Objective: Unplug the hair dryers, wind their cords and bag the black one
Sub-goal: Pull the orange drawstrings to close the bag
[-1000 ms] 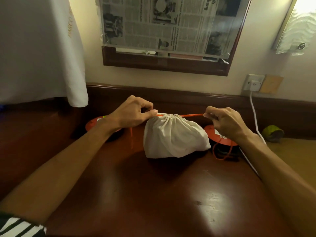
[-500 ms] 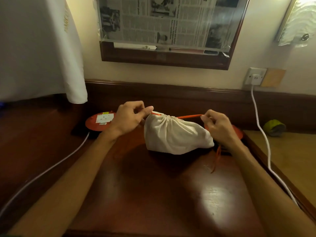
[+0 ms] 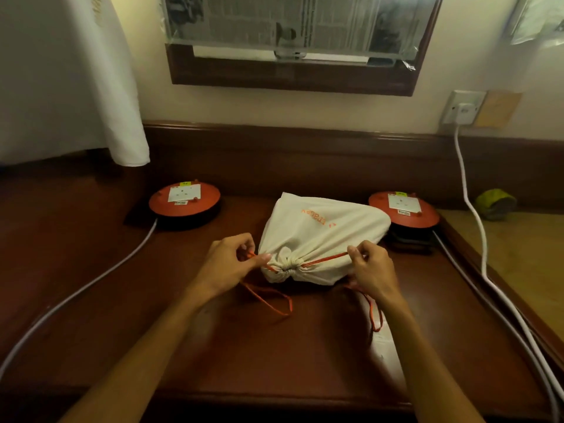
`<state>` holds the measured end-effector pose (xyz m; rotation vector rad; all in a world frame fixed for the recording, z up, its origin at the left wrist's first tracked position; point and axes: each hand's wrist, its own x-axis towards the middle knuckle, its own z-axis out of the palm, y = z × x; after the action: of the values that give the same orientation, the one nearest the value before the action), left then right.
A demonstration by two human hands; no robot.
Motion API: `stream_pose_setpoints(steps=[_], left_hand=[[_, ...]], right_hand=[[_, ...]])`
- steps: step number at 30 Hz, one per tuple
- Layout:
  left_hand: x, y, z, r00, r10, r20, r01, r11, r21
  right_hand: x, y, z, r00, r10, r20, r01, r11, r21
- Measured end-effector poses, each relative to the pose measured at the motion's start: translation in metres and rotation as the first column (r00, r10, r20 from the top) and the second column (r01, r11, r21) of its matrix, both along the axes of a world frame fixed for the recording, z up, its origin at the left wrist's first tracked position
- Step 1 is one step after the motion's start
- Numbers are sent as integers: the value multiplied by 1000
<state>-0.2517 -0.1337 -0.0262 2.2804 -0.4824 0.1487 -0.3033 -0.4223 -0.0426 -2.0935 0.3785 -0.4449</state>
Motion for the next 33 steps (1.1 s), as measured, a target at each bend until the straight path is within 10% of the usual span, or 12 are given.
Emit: stream_pose_setpoints(steps=[7,13,17,23,26,33], left_hand=[[-2,58,38,909,-146,-390,230,956,180],[34,-8,84,961,-171,217,-8,768,640],[63,-80,73,938,-321,129,174,760,626],[97,-84,8,978,-208,-9,202,939,279],[102,-81,-8,979,-120,-163,148,973,175],[73,-80,-34,964,60,-259,-77,995,-57]], right_hand=[[-32,-49,41,904,327,-275,-318,945,79],[32,-43,103,937,266,-228,-347,792,-502],[89,-11,75,971,92,-219,-230,584,-778],[66,-16,2,949,-268,-169,195,915,-354],[64,-12,-11,965,-171,-197,153,983,-103],[83,-20,-13,986,9,-168,-28,994,-110]])
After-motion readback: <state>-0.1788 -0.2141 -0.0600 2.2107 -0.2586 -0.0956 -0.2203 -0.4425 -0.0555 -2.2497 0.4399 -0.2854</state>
